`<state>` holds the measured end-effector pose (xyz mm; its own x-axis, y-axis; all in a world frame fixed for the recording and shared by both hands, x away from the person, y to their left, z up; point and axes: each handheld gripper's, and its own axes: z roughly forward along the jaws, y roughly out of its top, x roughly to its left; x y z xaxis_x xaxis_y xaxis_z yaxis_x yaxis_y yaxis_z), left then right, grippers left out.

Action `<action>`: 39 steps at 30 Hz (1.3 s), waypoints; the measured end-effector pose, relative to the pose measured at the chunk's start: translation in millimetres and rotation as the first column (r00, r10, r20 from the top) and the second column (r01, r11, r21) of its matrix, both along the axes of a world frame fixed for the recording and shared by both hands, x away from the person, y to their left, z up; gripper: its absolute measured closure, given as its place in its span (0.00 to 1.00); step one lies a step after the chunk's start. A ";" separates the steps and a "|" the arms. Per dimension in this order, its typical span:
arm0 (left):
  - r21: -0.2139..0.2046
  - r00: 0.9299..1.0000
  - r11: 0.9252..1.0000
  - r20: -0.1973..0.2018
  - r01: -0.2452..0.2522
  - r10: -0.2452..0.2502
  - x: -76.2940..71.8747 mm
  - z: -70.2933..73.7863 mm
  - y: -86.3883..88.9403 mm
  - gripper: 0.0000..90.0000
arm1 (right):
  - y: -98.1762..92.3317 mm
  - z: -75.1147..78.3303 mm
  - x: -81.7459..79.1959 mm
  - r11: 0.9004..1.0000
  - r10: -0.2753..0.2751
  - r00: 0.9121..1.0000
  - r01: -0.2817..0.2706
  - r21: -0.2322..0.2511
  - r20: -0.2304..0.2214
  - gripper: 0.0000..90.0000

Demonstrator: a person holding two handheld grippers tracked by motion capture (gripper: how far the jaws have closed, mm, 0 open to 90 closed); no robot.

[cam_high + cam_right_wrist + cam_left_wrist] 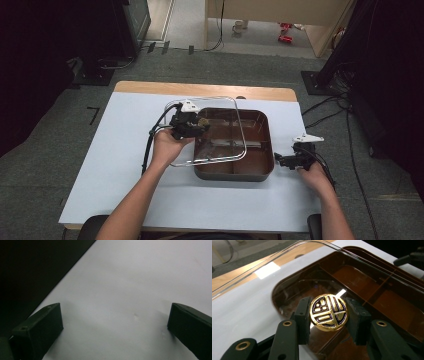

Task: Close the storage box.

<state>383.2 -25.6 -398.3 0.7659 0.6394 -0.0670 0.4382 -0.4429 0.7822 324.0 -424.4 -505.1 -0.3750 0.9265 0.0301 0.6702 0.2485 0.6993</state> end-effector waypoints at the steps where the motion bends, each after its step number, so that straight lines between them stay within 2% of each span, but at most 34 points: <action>1: 0.001 1.000 1.000 -0.003 0.009 -0.009 0.3 -1.1 -3.4 0.66 | 0.0 0.0 0.0 1.000 0.000 1.000 0.000 0.000 0.000 0.00; 5: -0.005 0.998 0.999 -0.023 0.051 -0.051 0.6 -4.3 -17.6 0.66 | 0.0 0.0 0.0 1.000 0.000 1.000 0.000 0.000 0.000 0.00; 6: -0.005 0.998 0.999 -0.023 0.051 -0.051 0.6 -4.3 -17.6 0.66 | 0.0 0.0 0.0 1.000 0.000 1.000 0.000 0.000 0.000 0.00; 9: 0.023 0.996 0.995 -0.001 0.094 -0.094 -2.0 -9.2 -33.0 0.66 | 0.0 0.0 0.0 1.000 0.000 1.000 0.000 0.001 0.000 0.00; 11: 0.025 0.994 0.994 -0.007 0.110 -0.110 -2.8 -12.1 -39.2 0.66 | 0.1 0.1 -0.1 1.000 -0.001 1.000 0.001 0.001 -0.001 0.00; 18: 0.035 0.989 0.989 -0.033 0.146 -0.145 -4.1 -22.9 -59.9 0.66 | 0.1 0.0 0.0 1.000 -0.001 1.000 0.001 0.001 0.000 0.00; 25: 0.048 0.992 0.991 -0.038 0.123 -0.121 -6.8 -25.7 -81.1 0.66 | 0.0 0.0 -0.1 1.000 -0.001 1.000 0.001 0.002 -0.001 0.00; 28: 0.036 0.992 0.992 -0.041 0.123 -0.122 -7.8 -26.1 -87.4 0.66 | 0.0 0.0 0.0 1.000 -0.001 1.000 0.001 0.001 0.000 0.00; 31: 0.029 0.991 0.992 -0.060 0.119 -0.117 -6.0 -28.6 -89.5 0.66 | 0.0 0.0 0.0 1.000 -0.001 1.000 0.001 0.001 0.000 0.00; 32: 0.020 0.991 0.993 -0.062 0.117 -0.116 -5.8 -29.0 -89.0 0.66 | 0.0 0.0 0.0 1.000 0.000 1.000 0.000 0.001 0.000 0.00; 35: 0.027 0.991 0.992 -0.056 0.123 -0.121 -6.2 -29.1 -88.9 0.66 | 0.0 0.0 0.0 1.000 -0.001 1.000 0.001 0.001 0.000 0.00; 39: 0.008 0.989 0.992 -0.071 0.129 -0.128 -4.1 -30.3 -87.5 0.65 | 0.0 0.0 0.0 1.000 -0.001 1.000 0.001 0.001 0.000 0.00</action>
<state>379.1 -113.2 -428.6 0.8353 0.5373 -0.1165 0.4310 -0.5084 0.7455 323.9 -424.4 -505.2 -0.3744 0.9267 0.0311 0.6702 0.2473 0.6998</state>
